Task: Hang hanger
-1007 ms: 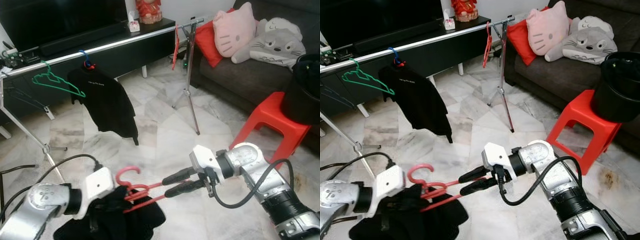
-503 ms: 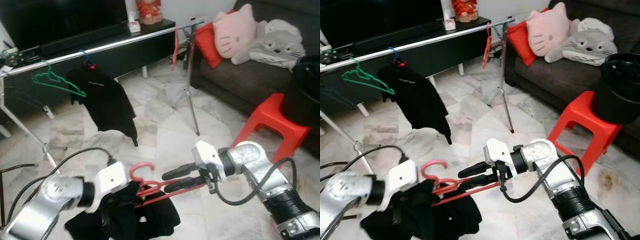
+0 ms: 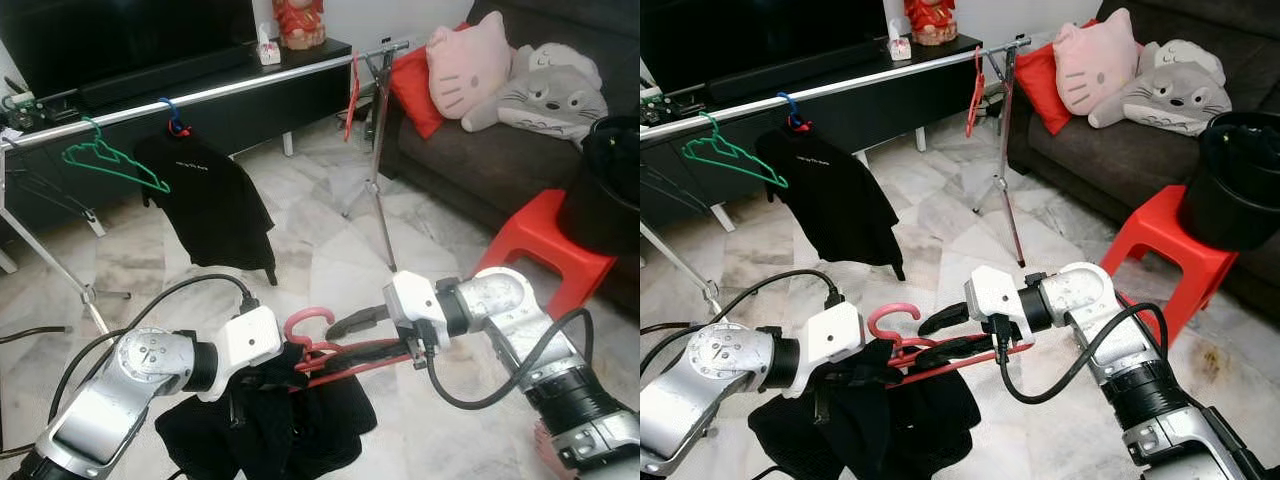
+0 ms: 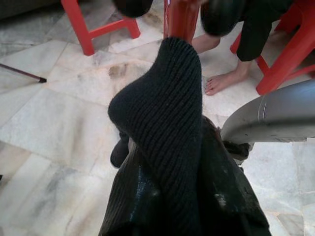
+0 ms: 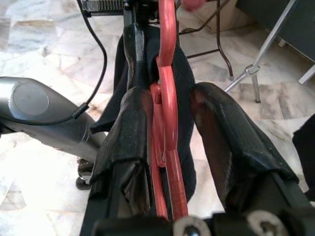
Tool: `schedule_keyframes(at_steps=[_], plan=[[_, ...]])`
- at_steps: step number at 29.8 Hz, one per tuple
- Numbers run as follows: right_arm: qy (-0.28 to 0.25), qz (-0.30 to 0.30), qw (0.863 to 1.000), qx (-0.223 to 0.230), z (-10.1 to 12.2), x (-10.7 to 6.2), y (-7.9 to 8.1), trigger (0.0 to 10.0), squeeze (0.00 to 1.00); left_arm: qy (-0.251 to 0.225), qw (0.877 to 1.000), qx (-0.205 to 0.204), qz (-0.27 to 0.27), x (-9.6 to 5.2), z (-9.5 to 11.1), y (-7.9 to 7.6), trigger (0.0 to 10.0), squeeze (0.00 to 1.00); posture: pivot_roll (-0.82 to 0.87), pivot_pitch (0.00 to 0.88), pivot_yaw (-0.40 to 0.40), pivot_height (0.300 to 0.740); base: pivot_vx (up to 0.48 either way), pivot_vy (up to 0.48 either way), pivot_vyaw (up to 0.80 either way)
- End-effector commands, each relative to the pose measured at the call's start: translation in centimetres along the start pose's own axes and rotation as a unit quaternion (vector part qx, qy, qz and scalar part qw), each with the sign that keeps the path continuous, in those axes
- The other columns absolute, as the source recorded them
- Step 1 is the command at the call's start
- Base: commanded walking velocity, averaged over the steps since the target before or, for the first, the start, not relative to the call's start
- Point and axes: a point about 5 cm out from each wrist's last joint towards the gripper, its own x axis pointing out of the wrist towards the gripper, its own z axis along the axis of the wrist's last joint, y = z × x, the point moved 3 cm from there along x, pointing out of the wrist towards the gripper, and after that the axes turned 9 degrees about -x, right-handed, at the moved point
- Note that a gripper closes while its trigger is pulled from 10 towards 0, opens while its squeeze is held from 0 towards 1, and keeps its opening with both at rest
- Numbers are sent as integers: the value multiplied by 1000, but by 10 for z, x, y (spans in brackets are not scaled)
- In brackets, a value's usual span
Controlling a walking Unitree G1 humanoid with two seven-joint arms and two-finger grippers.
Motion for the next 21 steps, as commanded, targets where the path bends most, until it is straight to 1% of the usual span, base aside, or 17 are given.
schedule_keyframes(at_steps=[1, 2, 5, 11, 19, 20, 21], plan=[[9, 1, 1000, -15, 3, -1, -4, 10000, 0, -8, 1000, 26, 7, -1, 9, 3, 10000, 0, -90, 0, 21, 740, 0, 0, 0], [21, 4, 1000, -13, -2, -1, -2, 10000, 0, -9, 1000, 28, 9, -1, 10, 4, 10000, 0, -90, 0, 21, 740, 0, 0, 0], [47, -17, 999, -8, -14, 1, -5, 10000, 0, -8, 999, 34, 15, 0, 11, 6, 10000, 0, -84, 0, 18, 740, 0, 0, 0], [45, -15, 999, 4, -19, 6, -3, 10000, 0, -12, 999, 36, 15, 0, 14, 7, 10000, 0, -80, 0, 20, 740, 0, 0, 0], [42, -25, 999, 8, -21, 8, -6, 10000, 0, -13, 999, 38, 16, 0, 16, 7, 10000, 0, -77, 0, 22, 740, 0, 0, 0], [28, -41, 999, 15, -20, 10, -10, 0, 0, -13, 999, 40, 14, 0, 17, 7, 10000, 0, -76, 0, 26, 740, 0, 0, 0], [23, -45, 999, 17, -19, 11, -11, 0, 0, -13, 999, 41, 14, 0, 18, 7, 10000, 0, -76, 0, 26, 740, 0, 0, 0]])
